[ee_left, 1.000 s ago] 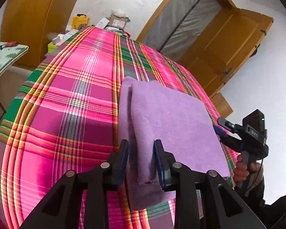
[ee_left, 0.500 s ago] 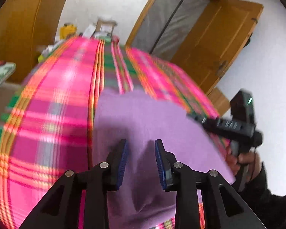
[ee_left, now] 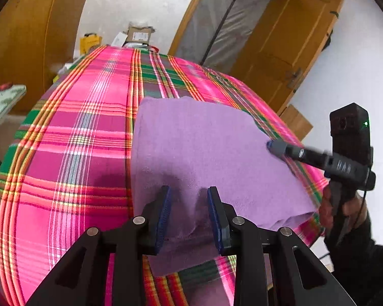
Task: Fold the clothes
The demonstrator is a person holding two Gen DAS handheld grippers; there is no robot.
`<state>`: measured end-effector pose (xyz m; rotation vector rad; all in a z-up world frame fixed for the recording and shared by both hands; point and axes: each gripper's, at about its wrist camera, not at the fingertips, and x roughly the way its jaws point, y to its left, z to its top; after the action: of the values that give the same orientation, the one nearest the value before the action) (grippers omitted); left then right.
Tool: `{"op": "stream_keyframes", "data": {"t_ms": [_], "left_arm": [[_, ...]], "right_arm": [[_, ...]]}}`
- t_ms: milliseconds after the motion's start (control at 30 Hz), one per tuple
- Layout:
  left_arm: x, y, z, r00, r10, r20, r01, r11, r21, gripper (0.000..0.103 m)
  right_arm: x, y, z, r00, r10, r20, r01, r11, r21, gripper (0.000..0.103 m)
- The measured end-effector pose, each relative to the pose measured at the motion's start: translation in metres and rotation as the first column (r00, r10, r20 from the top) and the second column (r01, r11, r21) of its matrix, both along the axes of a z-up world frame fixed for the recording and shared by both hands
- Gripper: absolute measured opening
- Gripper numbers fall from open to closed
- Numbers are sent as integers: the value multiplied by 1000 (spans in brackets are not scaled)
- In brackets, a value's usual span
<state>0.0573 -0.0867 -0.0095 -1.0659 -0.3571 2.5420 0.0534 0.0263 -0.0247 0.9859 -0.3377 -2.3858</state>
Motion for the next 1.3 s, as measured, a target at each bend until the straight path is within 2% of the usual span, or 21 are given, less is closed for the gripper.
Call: {"op": "stream_keyframes", "data": {"t_ms": [133,200,300,367,567,667,833,967,1300], "left_arm": [[-1,6,9,1000,-5,-28,4,999,-47,30],[-6,9,18,998,-9,-58,5,998,-68,31],[-29,14,31,996,-6,-93,-4,994,-109,41],[-46,18,37,995,-3,-104,-11,990,-137,41],[-100,24,21,1000,14,16,-11,983,-182,41],[-112,24,10,997,39,61,-27,982,-188,41],[-110,22,7,997,52,60,-40,982,-183,41],[-104,27,9,997,63,54,-51,979,-199,42],[-76,28,28,990,135,-28,-138,961,-241,41]], "right_arm": [[9,-12,1,999,1,-32,3,993,120,24],[6,-14,7,999,3,-40,3,990,142,24],[-2,-21,16,998,-4,-62,14,986,165,24],[-12,-25,19,998,-20,-66,32,984,176,24],[-54,-37,21,999,-35,-41,43,976,216,23],[-76,-42,3,998,-51,24,43,960,275,20],[-85,-40,-10,998,-49,48,35,968,247,18],[-81,-36,-8,997,-60,53,47,974,223,18],[-20,-30,20,999,-5,-43,13,985,173,18]]}}
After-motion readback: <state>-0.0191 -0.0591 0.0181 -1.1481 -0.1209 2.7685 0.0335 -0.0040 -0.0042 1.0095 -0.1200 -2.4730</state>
